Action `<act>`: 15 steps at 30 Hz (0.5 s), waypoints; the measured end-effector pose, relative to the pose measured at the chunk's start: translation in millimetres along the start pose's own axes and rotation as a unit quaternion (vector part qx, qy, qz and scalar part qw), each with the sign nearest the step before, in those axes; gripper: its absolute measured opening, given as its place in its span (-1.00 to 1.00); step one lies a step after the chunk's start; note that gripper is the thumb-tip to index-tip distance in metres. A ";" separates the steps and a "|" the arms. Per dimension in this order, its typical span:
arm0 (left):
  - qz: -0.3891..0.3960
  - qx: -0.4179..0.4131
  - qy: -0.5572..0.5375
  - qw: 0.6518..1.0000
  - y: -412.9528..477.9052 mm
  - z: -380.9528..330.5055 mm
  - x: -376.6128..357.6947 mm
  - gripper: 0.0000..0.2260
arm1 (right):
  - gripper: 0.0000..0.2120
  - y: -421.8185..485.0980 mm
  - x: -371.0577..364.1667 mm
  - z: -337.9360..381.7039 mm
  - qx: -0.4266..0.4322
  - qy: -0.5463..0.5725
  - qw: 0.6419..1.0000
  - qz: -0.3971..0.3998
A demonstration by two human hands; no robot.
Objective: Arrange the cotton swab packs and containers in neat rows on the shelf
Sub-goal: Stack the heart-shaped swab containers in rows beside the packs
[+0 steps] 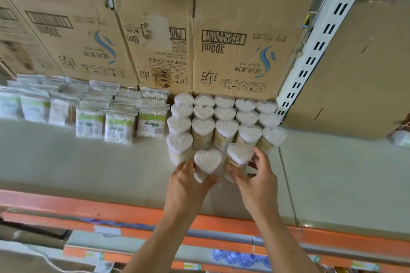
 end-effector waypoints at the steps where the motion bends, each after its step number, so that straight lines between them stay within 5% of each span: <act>1: -0.006 -0.002 0.021 1.000 0.8 0.8 0.3 -0.65 | -0.33 -0.2 -1.0 -0.4 0.005 -0.007 1.000 0.001; 15: 0.039 -0.002 0.183 0.982 13.9 -5.2 -0.9 -0.62 | -0.43 8.7 -19.0 3.8 0.007 0.022 1.000 0.018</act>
Point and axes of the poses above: each hand's wrist, its own y-axis towards the middle knuckle, its own x-axis out of the back of the hand, z = x × y, the point moved 5 cm from there along y, towards the middle knuckle
